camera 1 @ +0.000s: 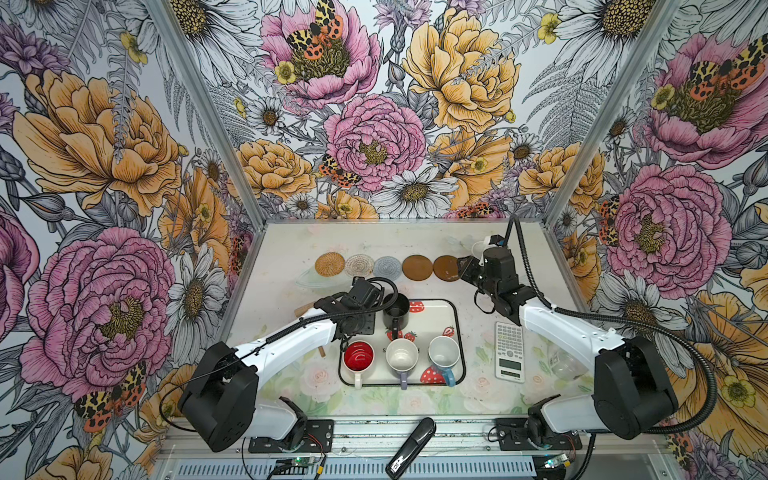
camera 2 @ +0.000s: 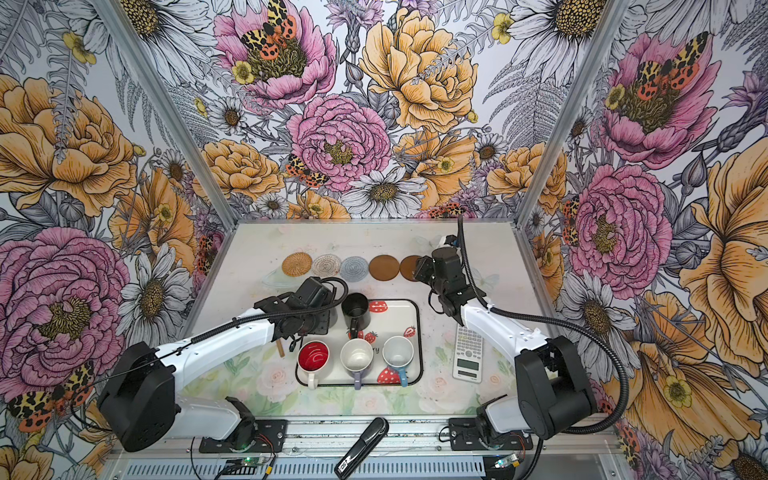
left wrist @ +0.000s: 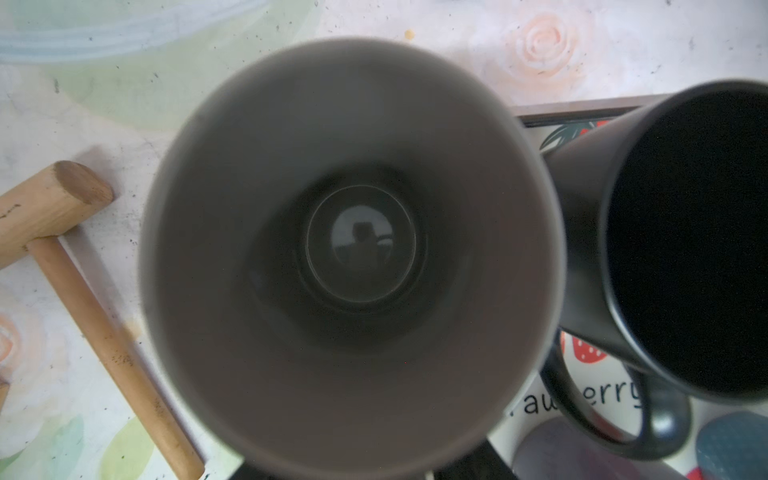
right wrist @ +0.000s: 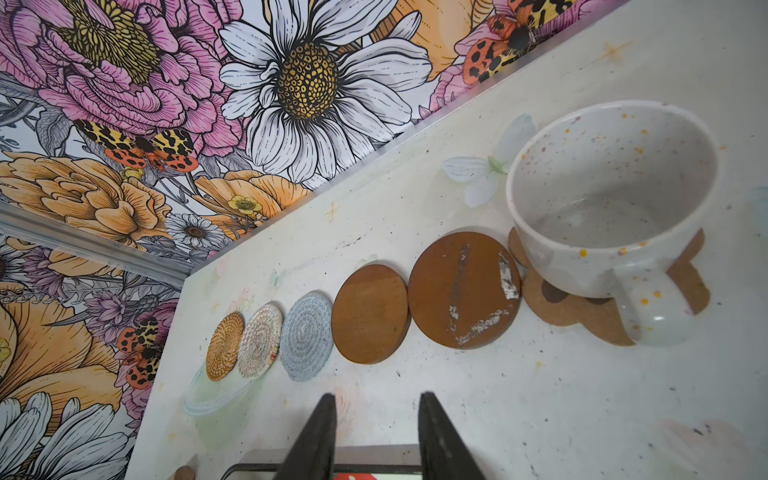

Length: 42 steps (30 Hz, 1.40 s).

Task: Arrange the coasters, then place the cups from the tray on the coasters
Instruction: 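Lower the left gripper onto the grey mug rim and grasp it, then lift the grey mug off the tray with the left gripper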

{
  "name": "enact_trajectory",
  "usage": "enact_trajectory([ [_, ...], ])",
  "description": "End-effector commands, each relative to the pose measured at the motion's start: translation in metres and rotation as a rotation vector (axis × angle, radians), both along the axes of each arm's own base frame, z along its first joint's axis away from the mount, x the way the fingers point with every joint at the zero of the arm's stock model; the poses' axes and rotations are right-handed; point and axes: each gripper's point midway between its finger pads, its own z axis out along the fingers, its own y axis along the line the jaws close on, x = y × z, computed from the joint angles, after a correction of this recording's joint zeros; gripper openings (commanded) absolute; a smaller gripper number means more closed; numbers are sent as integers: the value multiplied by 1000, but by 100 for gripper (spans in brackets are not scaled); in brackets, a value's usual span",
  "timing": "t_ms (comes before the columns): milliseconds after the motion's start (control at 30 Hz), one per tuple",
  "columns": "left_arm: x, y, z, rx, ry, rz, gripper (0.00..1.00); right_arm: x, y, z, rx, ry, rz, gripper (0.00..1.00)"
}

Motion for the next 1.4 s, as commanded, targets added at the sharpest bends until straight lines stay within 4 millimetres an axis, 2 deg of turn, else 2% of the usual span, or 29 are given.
enact_trajectory([
  [0, 5, 2, -4, -7, -10, 26, 43, 5, -1, 6, 13, -19, -4, 35],
  [533, 6, 4, -10, 9, 2, 26, 33, 6, -2, 3, 15, -15, -12, 35],
  [733, 6, 4, -8, 6, -4, 27, 23, 7, -3, 2, 14, -13, -15, 35],
  [900, 6, 4, -5, 1, -13, 24, 7, 7, -3, 2, 17, -12, -14, 35],
  [933, 7, 4, -2, 2, -22, 26, 1, 7, -3, 2, 17, -11, -13, 35],
  [967, 7, 5, -1, 4, -29, 30, 0, 7, -3, 1, 17, -11, -14, 35],
  [1367, 8, 9, 20, -22, -97, 51, 0, 8, -3, 0, 19, -9, -13, 31],
])
